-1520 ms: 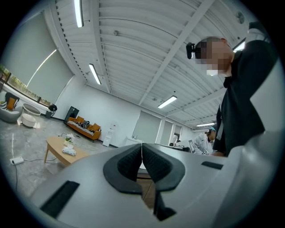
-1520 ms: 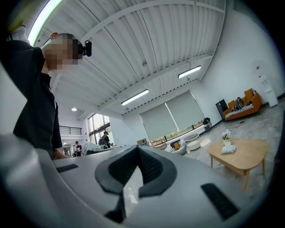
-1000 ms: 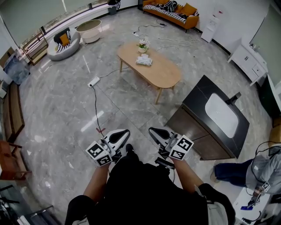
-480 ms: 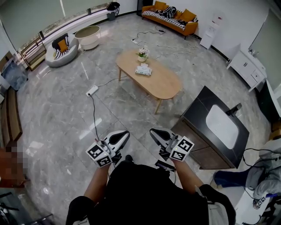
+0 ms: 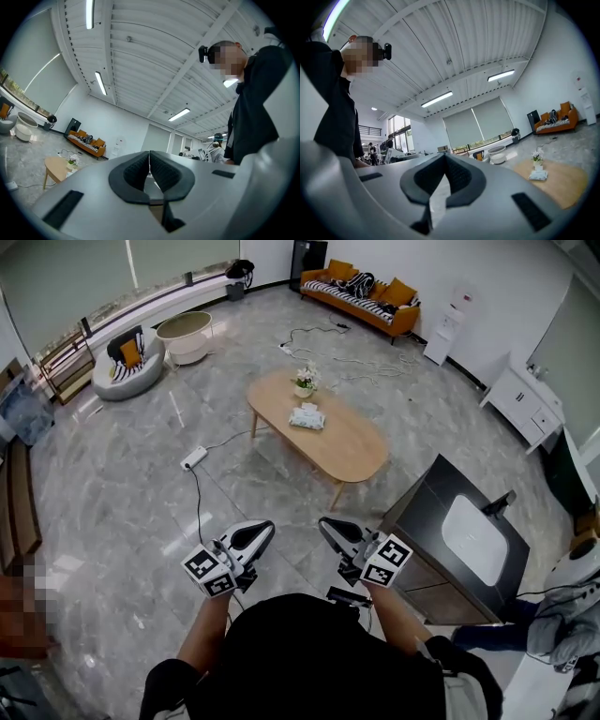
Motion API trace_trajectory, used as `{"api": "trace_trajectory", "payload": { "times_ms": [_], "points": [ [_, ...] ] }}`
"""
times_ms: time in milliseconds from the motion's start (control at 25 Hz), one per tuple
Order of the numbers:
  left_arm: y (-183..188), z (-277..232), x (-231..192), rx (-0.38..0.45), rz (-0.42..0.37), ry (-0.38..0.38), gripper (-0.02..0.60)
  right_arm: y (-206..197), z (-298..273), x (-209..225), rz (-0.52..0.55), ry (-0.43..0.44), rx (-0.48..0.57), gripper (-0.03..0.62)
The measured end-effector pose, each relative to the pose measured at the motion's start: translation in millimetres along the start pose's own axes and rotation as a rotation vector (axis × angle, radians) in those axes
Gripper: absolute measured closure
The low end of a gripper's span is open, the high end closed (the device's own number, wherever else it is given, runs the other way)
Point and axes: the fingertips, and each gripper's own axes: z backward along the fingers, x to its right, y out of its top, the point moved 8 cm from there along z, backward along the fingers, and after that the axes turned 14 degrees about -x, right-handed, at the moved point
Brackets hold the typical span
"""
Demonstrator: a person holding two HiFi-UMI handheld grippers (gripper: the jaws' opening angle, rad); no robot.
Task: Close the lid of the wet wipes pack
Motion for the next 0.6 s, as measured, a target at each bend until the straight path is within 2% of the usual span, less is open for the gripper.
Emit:
{"api": "trace_trajectory", "payload": {
  "times_ms": [280,600],
  "points": [
    [11,-11,-53,-0.004,-0.001,-0.016,0.565,14,-36,37,0.029,-0.022,0.006,0.583],
    [8,-41,-100,-0.027,0.047,-0.025,0.565,21,-34,97,0.001,-0.096,0.005,0.583]
  ]
}}
